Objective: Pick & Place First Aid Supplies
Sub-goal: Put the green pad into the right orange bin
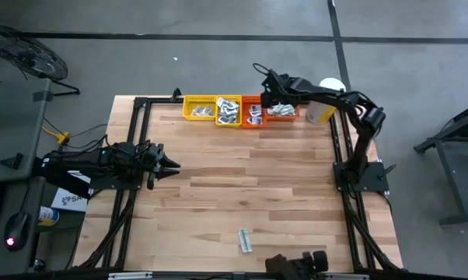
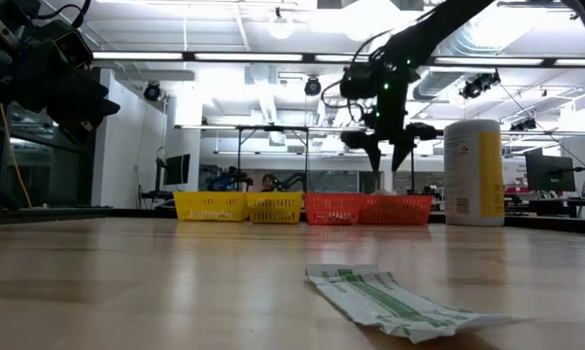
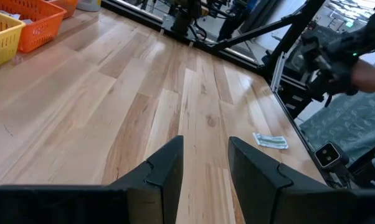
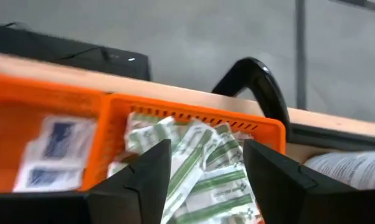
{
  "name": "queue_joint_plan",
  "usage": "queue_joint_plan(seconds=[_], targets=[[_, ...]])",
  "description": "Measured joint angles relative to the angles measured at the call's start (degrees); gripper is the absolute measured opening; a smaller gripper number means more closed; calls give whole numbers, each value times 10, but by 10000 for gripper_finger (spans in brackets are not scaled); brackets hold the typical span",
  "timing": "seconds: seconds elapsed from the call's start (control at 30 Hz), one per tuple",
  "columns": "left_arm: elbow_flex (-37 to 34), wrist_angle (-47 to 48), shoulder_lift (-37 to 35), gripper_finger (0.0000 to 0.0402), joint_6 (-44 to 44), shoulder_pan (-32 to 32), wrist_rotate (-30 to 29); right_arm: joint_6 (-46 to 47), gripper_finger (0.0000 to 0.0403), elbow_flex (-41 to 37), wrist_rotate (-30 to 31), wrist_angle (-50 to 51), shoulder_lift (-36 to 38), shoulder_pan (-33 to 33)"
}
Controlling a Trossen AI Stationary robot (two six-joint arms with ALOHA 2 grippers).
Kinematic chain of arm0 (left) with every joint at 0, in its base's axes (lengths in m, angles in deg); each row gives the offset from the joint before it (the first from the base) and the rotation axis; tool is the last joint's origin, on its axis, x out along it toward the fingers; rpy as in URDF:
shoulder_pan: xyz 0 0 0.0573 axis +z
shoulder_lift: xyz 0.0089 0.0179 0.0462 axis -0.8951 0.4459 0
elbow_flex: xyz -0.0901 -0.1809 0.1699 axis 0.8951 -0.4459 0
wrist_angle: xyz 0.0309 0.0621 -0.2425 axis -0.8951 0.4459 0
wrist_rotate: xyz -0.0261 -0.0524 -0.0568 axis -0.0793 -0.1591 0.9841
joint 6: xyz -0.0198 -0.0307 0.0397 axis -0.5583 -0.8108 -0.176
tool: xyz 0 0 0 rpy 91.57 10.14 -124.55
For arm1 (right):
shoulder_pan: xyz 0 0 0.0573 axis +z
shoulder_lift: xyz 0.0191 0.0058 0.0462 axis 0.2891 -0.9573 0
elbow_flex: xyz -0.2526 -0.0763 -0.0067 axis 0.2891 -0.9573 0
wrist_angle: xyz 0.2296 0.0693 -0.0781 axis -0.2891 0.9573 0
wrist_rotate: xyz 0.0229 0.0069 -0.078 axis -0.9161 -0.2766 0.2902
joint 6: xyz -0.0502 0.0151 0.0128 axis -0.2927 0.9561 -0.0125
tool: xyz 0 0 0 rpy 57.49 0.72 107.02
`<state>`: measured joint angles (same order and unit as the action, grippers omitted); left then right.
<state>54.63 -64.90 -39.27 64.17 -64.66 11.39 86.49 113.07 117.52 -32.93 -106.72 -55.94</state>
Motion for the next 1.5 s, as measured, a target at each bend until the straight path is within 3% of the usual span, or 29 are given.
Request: queue_joint_plan(seconds=[0.37, 0.73, 0.87, 1.2, 1.5], targets=[[0, 0, 0, 127, 0, 0, 0, -146, 193, 0, -162, 3, 62, 69], [0, 0, 0, 127, 0, 0, 0, -156, 194, 0, -257, 13, 89, 241], [0, 0, 0, 127, 0, 0, 0, -149, 193, 0, -257, 13, 87, 323], [0, 0, 0, 127, 0, 0, 0, -73, 193, 0, -189, -17, 85, 505], [0, 0, 0, 127, 0, 0, 0, -210, 193, 0, -164, -121, 46, 613]])
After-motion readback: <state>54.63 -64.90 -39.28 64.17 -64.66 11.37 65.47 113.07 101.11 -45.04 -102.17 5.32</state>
